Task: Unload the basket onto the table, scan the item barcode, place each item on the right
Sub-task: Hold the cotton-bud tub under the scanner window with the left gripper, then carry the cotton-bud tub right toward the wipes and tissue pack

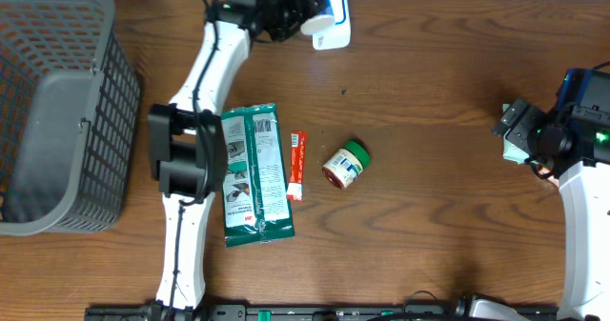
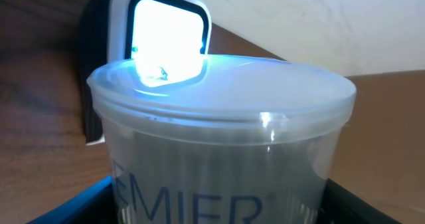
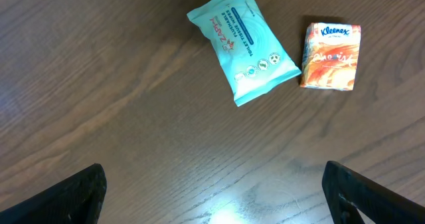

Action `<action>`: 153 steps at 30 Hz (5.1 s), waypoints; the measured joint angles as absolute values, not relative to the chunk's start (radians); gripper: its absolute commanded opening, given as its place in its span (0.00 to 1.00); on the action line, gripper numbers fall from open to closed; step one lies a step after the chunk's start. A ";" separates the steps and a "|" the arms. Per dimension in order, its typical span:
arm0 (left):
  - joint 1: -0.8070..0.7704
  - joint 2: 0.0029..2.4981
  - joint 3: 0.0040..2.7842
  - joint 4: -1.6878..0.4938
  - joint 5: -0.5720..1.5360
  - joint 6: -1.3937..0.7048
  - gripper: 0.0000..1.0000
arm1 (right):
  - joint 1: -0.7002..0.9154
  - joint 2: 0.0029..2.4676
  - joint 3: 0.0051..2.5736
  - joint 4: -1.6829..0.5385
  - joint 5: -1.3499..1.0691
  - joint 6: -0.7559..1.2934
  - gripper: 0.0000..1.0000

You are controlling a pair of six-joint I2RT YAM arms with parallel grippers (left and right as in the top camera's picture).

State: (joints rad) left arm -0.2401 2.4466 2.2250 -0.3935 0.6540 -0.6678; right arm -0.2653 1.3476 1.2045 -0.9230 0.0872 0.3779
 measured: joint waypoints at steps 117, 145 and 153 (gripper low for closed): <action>-0.823 2.330 2.205 -0.693 0.419 -0.445 0.63 | -0.265 1.347 1.392 -1.248 0.068 0.213 0.99; -1.106 2.484 2.150 -0.244 0.317 -0.348 0.64 | -0.401 1.340 1.644 -1.395 -0.047 0.390 0.99; -1.116 2.560 2.150 -0.157 0.248 -0.320 0.64 | -0.402 1.340 1.644 -1.396 -0.052 0.390 0.99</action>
